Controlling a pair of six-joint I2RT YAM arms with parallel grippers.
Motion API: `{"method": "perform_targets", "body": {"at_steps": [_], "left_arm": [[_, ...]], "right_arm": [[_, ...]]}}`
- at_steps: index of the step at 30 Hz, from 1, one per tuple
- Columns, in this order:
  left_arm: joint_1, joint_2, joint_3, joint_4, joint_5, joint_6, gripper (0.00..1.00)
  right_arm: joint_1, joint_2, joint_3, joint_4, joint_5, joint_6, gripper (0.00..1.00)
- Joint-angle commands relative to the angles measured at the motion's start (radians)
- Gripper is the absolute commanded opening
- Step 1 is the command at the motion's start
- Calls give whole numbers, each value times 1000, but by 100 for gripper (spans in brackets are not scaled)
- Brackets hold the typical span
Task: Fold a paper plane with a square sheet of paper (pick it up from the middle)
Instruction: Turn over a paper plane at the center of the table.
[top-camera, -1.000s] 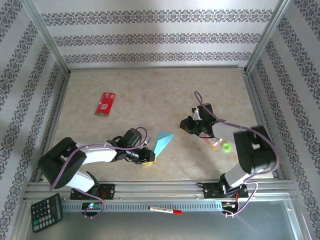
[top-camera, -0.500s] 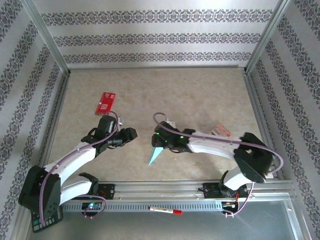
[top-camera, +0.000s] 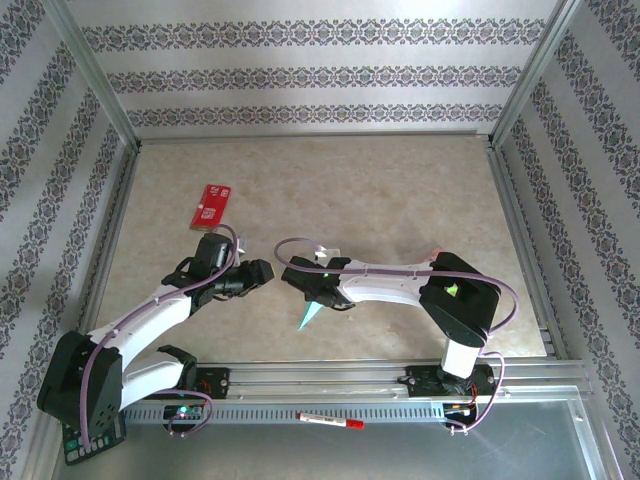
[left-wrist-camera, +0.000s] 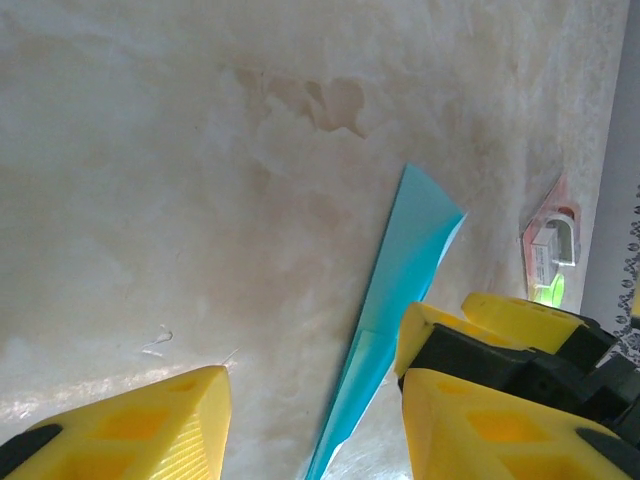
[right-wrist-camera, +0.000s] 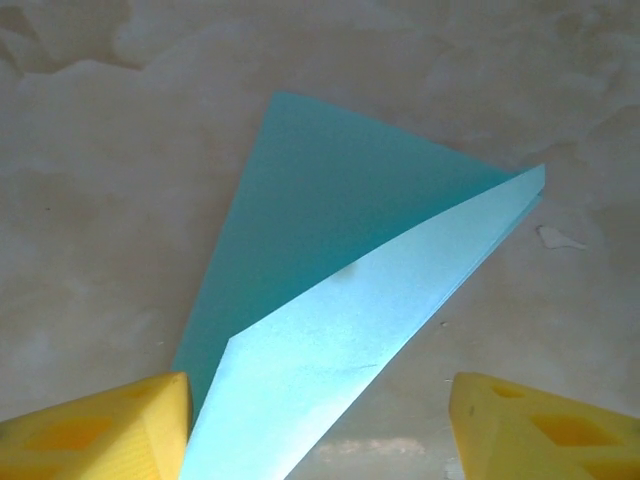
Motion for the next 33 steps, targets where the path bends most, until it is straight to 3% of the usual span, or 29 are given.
{"method": "perform_targets", "body": {"at_steps": [1,6,14,17,21,24,27,33], "left_arm": [[14,-9,-14,-19,13,27,49],[15,6,-8,-19,24,29,49],[15,12,-7,-13,31,29,49],[14,16,-8,-12,38,33,49],[14,20,-4,-12,53,36,49],[16,5,-4,-14,46,28,53],[30,-31,-18,-18,14,15,56],[46,-109,-61,42,-4,-64,59]], "right_arm": [[5,-19,-13,-43,39,20,66],[5,-29,-26,-39,30,35,57],[5,-11,-32,-42,9,77,33],[6,-19,-34,-46,15,78,22],[-3,-68,-38,-36,36,56,0],[-12,-131,-57,90,0,-24,0],[-16,-178,-75,315,-115,-96,0],[-52,-221,-206,598,-214,-46,0]]}}
